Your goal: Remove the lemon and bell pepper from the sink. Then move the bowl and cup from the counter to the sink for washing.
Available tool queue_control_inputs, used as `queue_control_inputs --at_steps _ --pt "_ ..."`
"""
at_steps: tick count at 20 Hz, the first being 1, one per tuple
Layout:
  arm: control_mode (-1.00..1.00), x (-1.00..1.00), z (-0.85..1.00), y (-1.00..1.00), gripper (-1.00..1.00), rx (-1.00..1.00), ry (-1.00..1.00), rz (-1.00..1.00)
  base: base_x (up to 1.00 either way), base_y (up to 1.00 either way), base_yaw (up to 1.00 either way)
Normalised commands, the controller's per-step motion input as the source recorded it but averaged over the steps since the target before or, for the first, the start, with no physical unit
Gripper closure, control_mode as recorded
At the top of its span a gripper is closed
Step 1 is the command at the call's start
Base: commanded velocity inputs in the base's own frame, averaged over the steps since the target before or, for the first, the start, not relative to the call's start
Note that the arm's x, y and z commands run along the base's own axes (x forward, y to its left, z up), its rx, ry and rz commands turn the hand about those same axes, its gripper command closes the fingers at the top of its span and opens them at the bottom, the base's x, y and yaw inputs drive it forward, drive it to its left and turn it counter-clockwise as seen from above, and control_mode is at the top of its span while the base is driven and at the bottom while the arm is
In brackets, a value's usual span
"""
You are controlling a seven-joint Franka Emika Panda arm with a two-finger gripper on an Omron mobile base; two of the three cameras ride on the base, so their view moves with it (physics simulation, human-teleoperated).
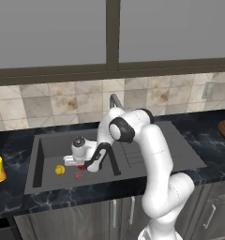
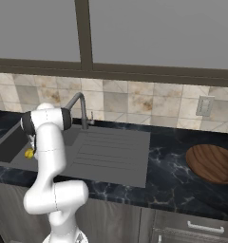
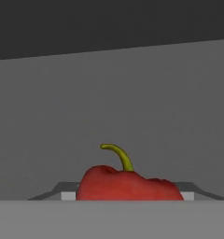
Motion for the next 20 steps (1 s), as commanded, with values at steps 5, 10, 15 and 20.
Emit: queue_control_inputs --at_steps 5,10,15,20 --pt "-1.0 -0.29 0.09 -0.1 1.0 0.0 0.0 -0.08 0.0 0.0 0.0" --pt "-1.0 -0.33 0.22 -0.13 1.0 0.0 -0.01 -0.1 0.0 0.0 0.0" --pt "-1.0 -0.22 0.38 -0.11 1.0 0.02 -0.09 -0.04 0.0 0.0 0.0" --pt "-1.0 -0.21 0.48 -0.1 1.0 0.03 -0.18 -0.02 0.0 0.0 0.0"
